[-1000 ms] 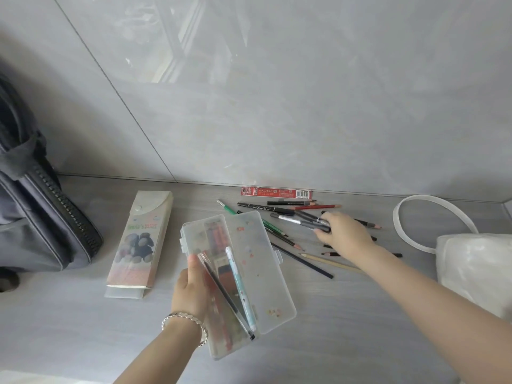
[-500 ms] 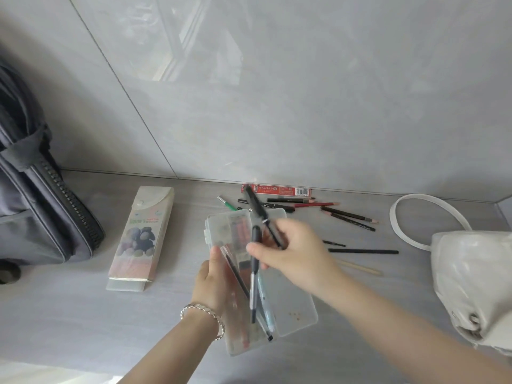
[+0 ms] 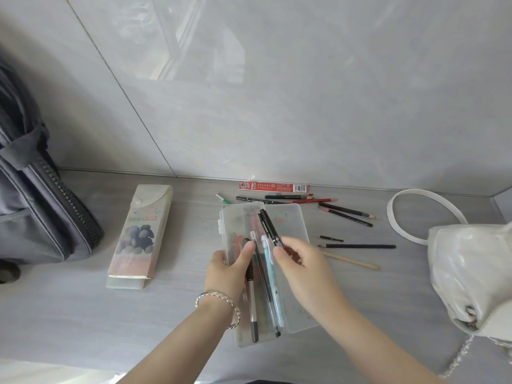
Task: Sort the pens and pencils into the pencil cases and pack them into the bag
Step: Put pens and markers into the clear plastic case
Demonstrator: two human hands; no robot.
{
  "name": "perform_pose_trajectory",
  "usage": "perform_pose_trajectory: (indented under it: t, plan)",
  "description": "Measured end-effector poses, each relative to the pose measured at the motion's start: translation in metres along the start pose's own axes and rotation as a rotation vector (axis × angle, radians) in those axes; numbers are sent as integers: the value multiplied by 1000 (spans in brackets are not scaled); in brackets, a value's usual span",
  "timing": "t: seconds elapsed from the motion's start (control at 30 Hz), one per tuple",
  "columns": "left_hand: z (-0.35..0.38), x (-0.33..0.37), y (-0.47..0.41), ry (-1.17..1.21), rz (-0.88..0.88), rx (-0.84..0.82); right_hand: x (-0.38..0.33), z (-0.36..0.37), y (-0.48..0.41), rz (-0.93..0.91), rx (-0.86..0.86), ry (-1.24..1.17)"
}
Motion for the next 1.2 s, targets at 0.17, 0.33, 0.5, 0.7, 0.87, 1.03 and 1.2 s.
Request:
perform_pose_trajectory:
  t: [0.17, 0.33, 0.5, 0.7, 0.87, 1.03, 1.2]
  plan:
    - [2, 3, 0, 37, 24, 26, -2, 7, 14, 16, -64, -83]
    - [3, -4, -3, 88, -31, -3, -12, 28, 19, -31, -106, 9]
    - [-7, 1, -3, 54, -24, 22, -9, 30, 13, -123, -109, 287]
    - [-5, -3, -2, 107, 39, -86, -11, 29, -7, -512, 279, 425]
    - [0, -4, -4, 152, 40, -123, 4, 46, -11, -595, 211, 624]
    - [1, -16, -4, 7, 30, -77, 17, 44, -17, -536, 202, 679]
    - [-6, -16, -7, -85, 3, -17, 14, 30, -28, -649, 194, 486]
Point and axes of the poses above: each hand's wrist, its own y-axis away from the middle knuckle, its own z-axis out of the palm, x = y × z, the point moved 2 cm from there along -y, towards the middle knuckle, and after that the axes turned 2 degrees about z, right-handed, at the moved point
